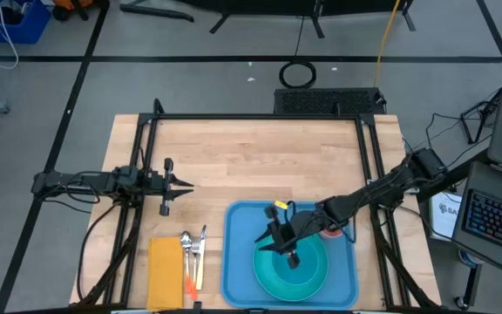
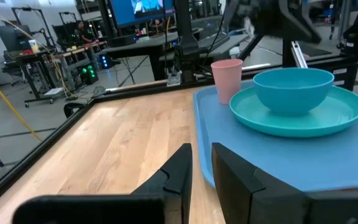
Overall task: Set up tray
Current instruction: Put the yellow napkin on the blue serving tray to the left of the light blue plate
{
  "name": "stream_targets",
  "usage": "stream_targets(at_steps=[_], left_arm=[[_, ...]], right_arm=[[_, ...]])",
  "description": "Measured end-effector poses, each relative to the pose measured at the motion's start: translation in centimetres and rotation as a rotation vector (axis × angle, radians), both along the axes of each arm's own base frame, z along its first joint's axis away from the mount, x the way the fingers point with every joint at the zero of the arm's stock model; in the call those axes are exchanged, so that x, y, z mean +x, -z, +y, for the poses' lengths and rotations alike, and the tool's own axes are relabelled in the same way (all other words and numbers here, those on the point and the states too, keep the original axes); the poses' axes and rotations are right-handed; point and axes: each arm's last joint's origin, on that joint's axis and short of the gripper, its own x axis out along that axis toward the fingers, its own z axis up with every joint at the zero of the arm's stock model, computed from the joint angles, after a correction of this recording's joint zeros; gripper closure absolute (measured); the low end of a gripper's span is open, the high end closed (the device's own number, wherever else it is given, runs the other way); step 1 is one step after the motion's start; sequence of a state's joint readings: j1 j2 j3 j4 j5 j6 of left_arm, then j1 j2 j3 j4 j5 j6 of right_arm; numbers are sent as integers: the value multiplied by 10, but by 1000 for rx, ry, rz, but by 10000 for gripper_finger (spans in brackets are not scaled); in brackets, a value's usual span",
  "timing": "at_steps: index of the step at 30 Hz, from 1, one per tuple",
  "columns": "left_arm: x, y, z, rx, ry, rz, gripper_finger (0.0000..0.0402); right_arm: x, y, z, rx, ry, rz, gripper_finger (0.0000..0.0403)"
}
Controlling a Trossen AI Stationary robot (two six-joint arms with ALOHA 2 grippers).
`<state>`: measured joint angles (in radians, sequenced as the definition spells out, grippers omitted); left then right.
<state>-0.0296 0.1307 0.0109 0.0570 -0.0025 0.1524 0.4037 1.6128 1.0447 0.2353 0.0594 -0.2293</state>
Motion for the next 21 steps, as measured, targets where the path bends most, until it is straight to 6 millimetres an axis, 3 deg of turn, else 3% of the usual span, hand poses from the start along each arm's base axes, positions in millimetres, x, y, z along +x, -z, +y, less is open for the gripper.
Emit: stream_targets(at_steps=[10, 21], left_arm=[[0, 0, 0, 0, 0, 2, 334], [0, 0, 0, 0, 0, 2, 334]], right_arm=[[29, 29, -7, -18, -11, -99, 303], [38, 51, -6, -140, -53, -121, 303]])
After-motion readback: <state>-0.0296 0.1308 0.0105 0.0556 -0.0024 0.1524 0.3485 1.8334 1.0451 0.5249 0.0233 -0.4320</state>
